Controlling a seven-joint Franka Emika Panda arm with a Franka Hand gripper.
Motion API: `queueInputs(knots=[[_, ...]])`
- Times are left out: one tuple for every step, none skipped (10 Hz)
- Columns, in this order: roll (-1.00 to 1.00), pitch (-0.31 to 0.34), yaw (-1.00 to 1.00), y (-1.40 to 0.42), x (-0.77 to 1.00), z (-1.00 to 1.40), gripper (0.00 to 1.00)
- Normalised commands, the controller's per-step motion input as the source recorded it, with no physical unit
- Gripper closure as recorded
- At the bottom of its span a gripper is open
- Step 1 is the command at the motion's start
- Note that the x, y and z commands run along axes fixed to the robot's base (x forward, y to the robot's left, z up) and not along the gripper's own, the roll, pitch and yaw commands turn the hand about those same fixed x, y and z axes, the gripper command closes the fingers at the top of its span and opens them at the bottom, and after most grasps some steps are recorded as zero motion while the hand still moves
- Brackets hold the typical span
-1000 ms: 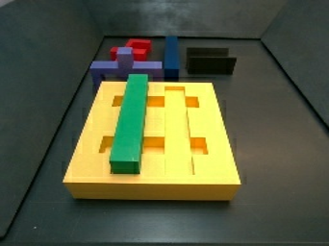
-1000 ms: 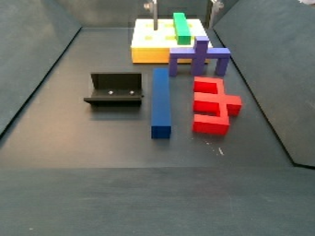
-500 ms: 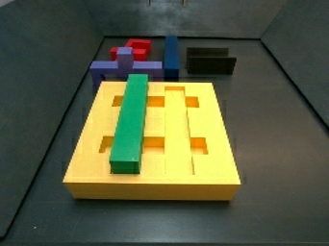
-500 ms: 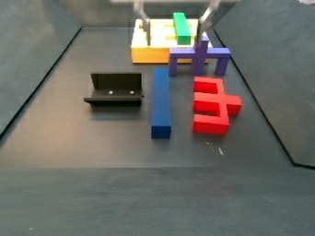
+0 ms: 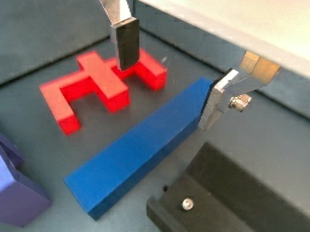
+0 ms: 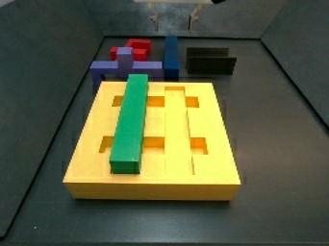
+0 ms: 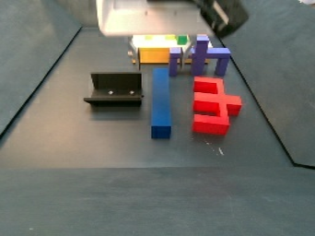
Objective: Pick up the blue object. Move up. Move to above the board. Insert the blue object.
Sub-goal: Pick up the blue object.
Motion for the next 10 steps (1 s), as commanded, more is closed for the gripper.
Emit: queueInputs(knots=[[-0.13,-0.206,0.00,0.00,-0.13,-0.60,0.00],[-0.10,-0.210,0.00,0.00,-0.14,-0.48,0.00],[-0.08,-0.189,-0.04,0.00,-0.09,-0.54,0.00],[-0.01,-0.133,-0.05,0.00,-0.01,-0.56,0.00],[-0.06,-0.100,-0.07,0.00,0.03,-0.39,0.00],[-0.08,-0.003,-0.16,0.00,0.22,-0.12,0.00],[-0.08,-0.010,-0.17,0.00,0.04,-0.12,0.00],[-0.07,-0.041,-0.15,0.00,0.00,-0.13,0.00],[-0.07,-0.039,-0.07,0.03,0.00,-0.11,0.00],[-0.07,-0.049,-0.02,0.00,0.00,-0.10,0.00]])
